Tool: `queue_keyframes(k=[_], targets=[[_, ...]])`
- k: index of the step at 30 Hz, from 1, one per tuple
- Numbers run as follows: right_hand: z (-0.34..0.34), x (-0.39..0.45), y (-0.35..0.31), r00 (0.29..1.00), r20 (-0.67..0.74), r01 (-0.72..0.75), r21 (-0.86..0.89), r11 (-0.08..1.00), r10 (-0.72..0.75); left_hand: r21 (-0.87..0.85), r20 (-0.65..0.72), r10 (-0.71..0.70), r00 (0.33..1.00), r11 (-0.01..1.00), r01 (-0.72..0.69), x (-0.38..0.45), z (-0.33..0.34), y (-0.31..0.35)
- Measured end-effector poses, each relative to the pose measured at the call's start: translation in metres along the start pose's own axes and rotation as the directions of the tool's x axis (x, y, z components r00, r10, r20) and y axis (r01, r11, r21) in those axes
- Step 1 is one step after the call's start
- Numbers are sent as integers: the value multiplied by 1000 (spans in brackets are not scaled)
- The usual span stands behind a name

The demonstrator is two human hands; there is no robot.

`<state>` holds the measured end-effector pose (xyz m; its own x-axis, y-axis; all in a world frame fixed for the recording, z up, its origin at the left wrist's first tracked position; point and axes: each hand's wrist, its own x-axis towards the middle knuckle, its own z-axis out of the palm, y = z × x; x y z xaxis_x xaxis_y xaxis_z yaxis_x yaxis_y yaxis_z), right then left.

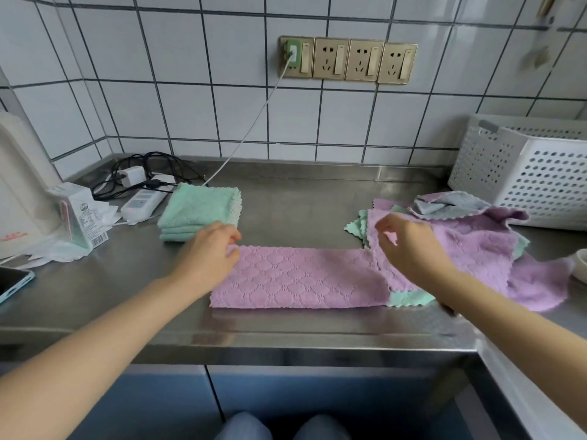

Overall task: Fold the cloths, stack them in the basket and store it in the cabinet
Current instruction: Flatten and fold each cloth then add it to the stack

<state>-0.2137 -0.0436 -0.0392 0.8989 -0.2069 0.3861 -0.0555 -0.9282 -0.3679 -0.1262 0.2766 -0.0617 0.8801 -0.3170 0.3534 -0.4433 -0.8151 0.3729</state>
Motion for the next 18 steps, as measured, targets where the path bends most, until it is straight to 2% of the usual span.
queue_keyframes(k=[2,3,5,6,8,12,16,18], targets=[[-3,-25,-19,971,115,208,39,977,-212,-167,160,176,971,975,-149,-26,2,29],[-1,-39,-26,928,188,314,69,947,-322,-193,273,250,929,960,-201,-39,6,42],[11,-61,-31,817,291,496,88,864,-499,-118,442,324,836,945,-304,-60,17,57],[17,-69,-29,771,325,550,90,830,-547,-67,487,324,811,940,-335,-66,22,58],[21,-80,-19,738,391,570,77,818,-550,-2,535,283,796,943,-334,-76,25,51],[11,-93,9,775,406,516,35,856,-484,31,515,274,812,941,-337,-93,18,22],[2,-94,24,814,383,455,48,889,-437,33,471,199,859,969,-243,-104,7,-6],[3,-93,25,812,347,490,33,871,-470,37,419,148,896,983,-179,-106,5,-10]])
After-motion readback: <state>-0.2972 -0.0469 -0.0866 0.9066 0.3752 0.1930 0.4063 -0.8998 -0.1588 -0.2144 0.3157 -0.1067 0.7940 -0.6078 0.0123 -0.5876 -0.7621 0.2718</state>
